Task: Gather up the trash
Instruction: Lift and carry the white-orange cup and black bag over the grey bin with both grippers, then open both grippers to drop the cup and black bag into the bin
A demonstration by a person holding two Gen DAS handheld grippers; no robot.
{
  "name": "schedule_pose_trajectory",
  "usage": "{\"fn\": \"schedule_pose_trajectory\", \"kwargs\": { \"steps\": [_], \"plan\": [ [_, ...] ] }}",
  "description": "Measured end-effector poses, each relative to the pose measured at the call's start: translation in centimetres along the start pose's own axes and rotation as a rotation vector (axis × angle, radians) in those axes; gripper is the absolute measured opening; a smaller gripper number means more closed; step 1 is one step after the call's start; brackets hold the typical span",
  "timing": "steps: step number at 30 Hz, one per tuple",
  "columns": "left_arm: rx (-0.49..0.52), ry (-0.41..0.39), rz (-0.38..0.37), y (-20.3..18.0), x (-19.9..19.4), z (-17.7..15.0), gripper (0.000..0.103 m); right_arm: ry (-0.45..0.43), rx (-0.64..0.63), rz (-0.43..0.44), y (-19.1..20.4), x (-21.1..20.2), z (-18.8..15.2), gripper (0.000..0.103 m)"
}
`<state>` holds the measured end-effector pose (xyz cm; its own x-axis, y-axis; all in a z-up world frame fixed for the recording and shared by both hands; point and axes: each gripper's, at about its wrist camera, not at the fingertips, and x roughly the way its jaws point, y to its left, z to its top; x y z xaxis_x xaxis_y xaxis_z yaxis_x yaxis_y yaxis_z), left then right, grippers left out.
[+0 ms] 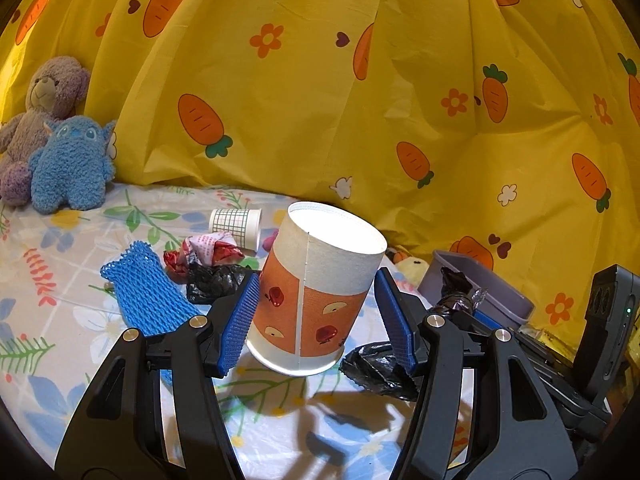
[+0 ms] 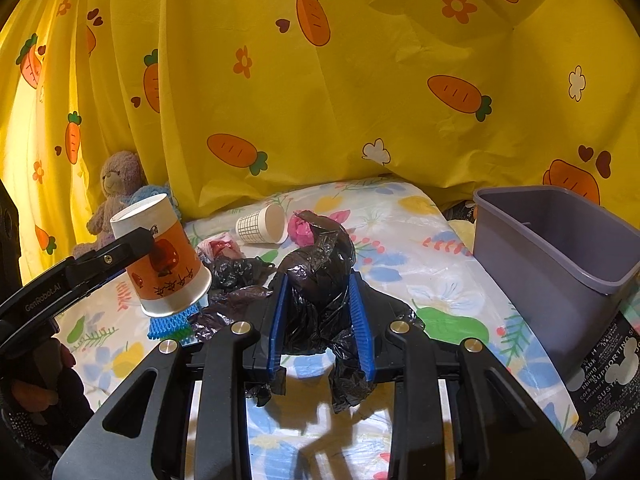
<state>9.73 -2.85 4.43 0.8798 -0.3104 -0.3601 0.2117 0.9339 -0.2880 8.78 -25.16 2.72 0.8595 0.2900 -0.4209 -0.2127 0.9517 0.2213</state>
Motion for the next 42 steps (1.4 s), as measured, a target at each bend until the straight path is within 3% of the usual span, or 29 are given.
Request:
{"fn": "schedule_pose_trajectory", "kwargs": {
  "steps": [16, 26, 35, 42],
  "plan": [
    [0.028, 0.0, -0.047, -2.4, 1.8, 0.6, 0.059, -0.032, -0.002, -0.033, -1.7, -0.9, 0.9, 0.031],
    [0.069, -0.002, -0.123, -6.5, 3.4, 2.0, 0.059, -0.083, -0.012, -0.112, -3.7, -2.3, 2.8, 0.031],
    [0.082, 0.005, -0.258, -12.3, 5.7, 3.8, 0.059, -0.169, 0.015, -0.251, -8.3, -4.7, 5.9, 0.031],
    [0.055, 0.051, -0.389, -17.1, 9.4, 4.5, 0.058, -0.173, 0.086, -0.387, -14.2, -5.0, 7.5, 0.031]
  ]
}}
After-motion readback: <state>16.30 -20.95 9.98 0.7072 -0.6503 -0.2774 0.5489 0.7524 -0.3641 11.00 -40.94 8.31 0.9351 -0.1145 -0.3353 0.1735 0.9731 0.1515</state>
